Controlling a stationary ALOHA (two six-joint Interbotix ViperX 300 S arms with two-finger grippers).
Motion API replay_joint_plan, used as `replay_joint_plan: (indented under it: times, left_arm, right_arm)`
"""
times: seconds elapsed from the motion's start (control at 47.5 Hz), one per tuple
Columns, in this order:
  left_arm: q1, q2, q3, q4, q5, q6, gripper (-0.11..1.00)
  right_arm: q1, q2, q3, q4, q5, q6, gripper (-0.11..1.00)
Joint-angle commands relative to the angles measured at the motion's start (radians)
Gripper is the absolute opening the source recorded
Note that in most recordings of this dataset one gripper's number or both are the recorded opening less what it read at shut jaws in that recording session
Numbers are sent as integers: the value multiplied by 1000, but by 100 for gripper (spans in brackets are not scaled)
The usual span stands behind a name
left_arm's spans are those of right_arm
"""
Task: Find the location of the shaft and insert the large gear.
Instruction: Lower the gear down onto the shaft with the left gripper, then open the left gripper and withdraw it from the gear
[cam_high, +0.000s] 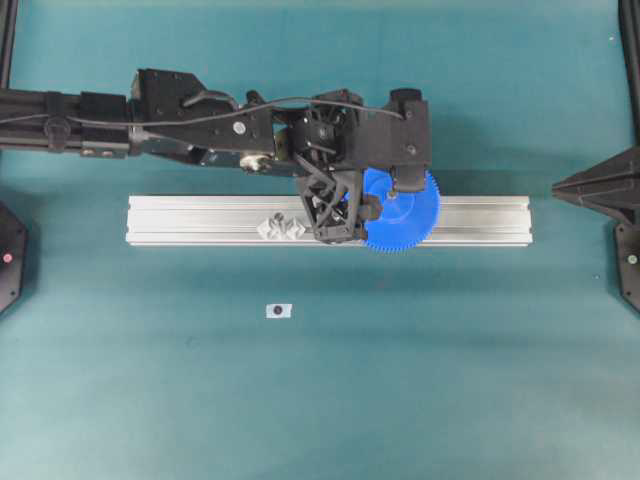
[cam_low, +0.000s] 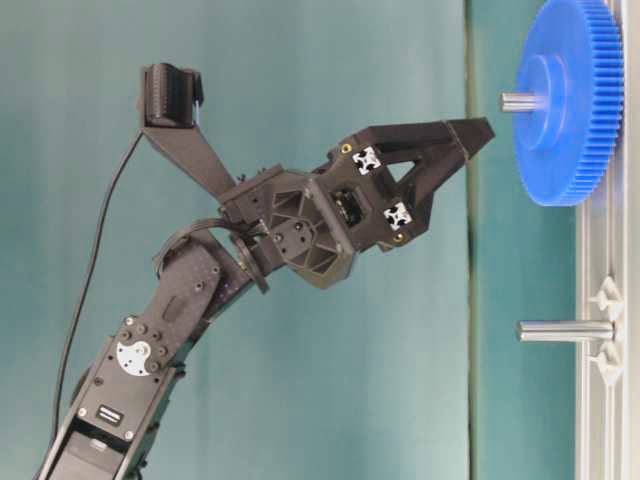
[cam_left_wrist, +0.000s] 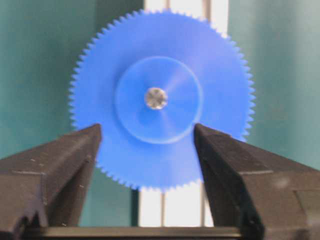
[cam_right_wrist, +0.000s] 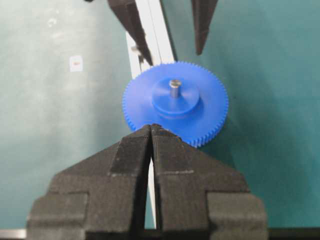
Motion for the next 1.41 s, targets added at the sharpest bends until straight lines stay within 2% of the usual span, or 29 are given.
replay_joint_plan:
  times: [0.0, 0.484, 0.61, 0.989, 1.389]
  left_arm:
    - [-2, -35, -17, 3, -9, 5, 72]
    - [-35, -104, 8, 3, -9, -6, 73]
    - [-46, -144, 37, 3, -12, -15, 73]
    - [-55, -285, 150, 2, -127, -112, 73]
    - [-77, -410, 287, 2, -235, -118, 73]
  right_arm:
    - [-3, 8, -11, 0, -8, 9, 7]
    - [-2, 6, -11, -2, -8, 9, 7]
    - [-3, 8, -11, 0, -8, 9, 7]
    - [-3, 8, -9, -2, -8, 9, 7]
    - [-2, 8, -11, 0, -6, 9, 7]
